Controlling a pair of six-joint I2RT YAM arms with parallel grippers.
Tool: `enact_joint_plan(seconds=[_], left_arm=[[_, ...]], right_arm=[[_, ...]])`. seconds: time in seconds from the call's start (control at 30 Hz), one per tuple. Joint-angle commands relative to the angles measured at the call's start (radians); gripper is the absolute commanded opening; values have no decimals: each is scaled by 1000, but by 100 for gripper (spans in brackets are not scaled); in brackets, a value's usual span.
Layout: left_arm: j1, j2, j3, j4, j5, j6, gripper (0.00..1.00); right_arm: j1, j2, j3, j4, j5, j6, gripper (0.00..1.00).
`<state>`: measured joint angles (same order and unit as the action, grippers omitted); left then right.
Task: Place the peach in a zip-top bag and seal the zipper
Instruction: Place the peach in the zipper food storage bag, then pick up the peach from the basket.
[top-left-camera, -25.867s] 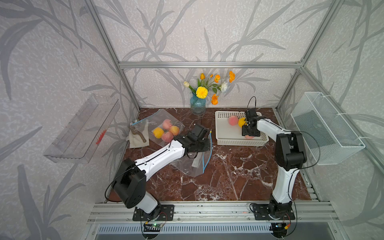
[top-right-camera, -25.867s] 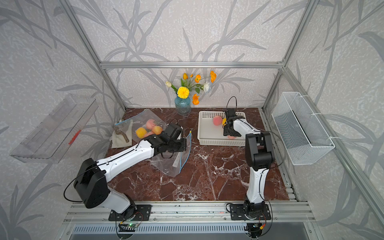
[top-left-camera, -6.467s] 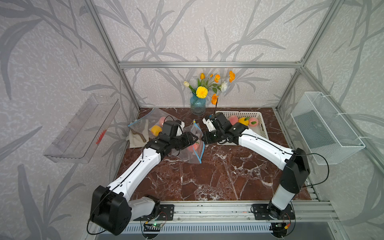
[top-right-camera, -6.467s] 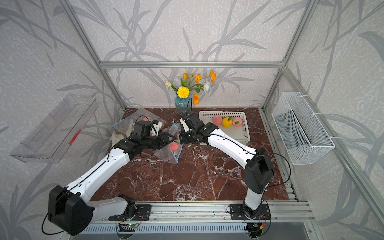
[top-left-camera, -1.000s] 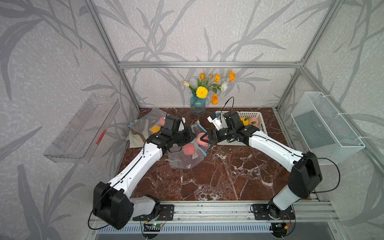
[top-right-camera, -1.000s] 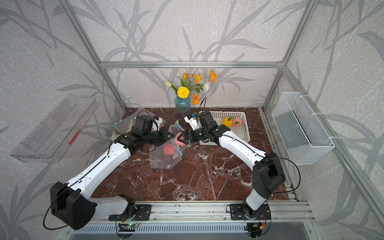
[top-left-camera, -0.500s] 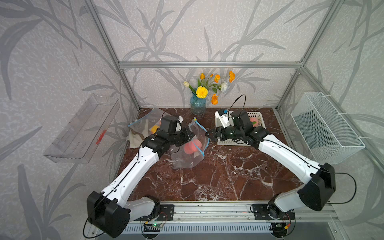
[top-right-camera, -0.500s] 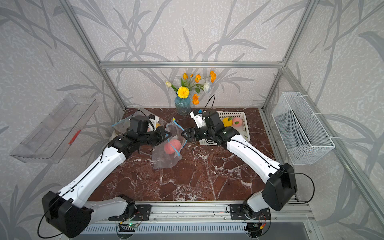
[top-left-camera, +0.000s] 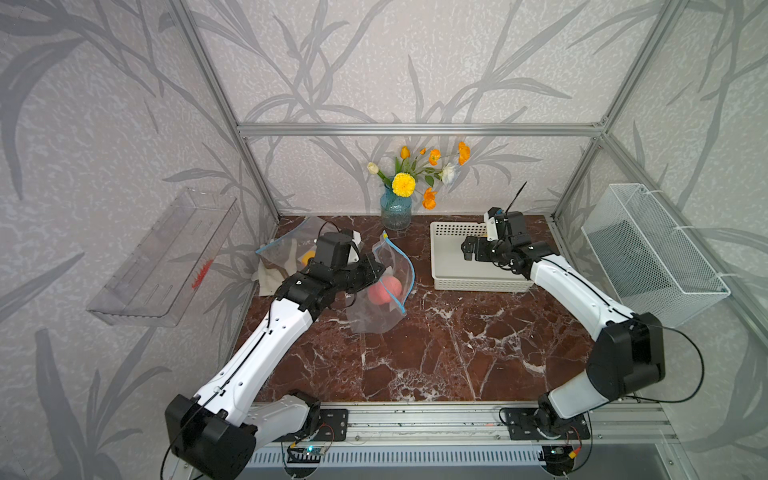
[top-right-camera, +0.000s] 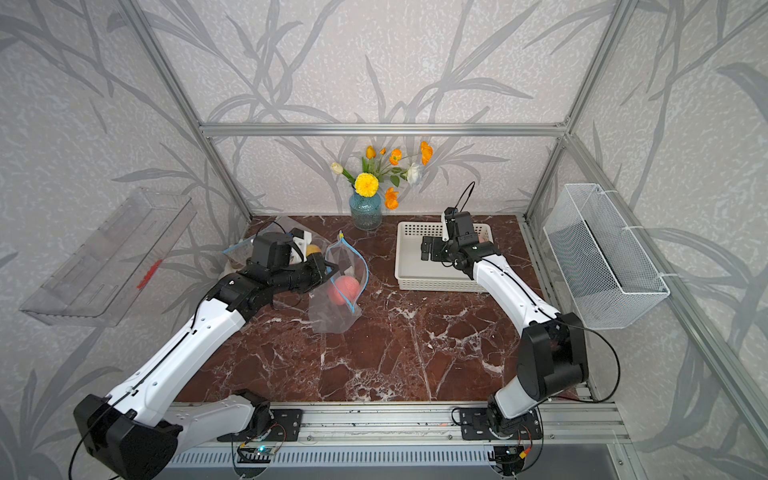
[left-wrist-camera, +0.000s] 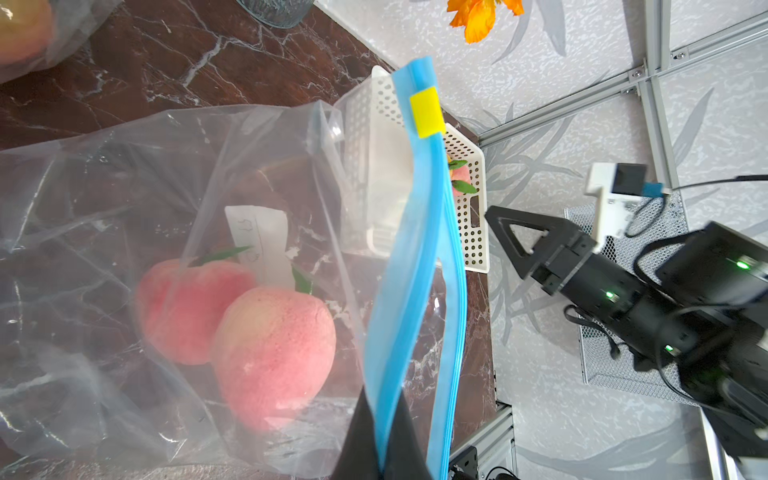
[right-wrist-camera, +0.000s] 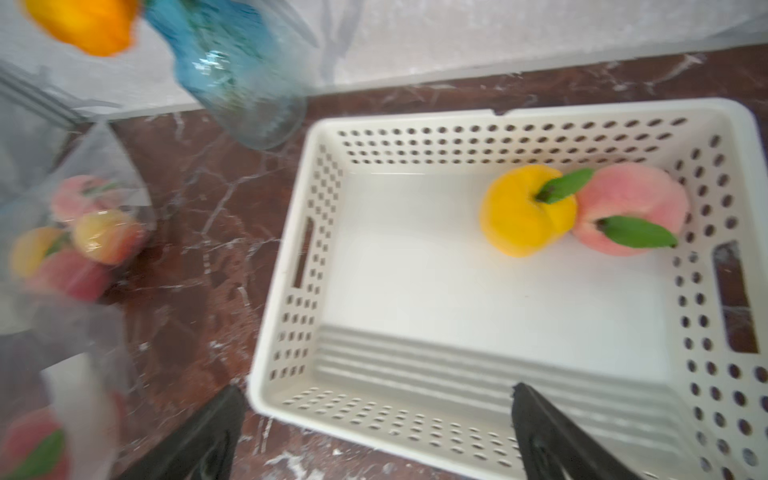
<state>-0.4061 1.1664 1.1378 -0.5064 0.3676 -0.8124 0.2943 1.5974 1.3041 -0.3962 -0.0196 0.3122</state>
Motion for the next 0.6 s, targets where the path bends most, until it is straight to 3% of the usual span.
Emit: enact_joint_plan(seconds=[0.0, 0.23, 0.57], left_arm=[[-4, -19, 40, -7, -14, 7, 2], [-4, -13, 30, -2, -3, -9, 2], [-4, 6, 16, 13, 12, -22, 3]], right_arm=[[-21, 101, 72, -40, 134, -16, 99], [-63, 370, 294, -125, 222, -36, 99], [-78, 606, 520, -181, 280, -42, 99]])
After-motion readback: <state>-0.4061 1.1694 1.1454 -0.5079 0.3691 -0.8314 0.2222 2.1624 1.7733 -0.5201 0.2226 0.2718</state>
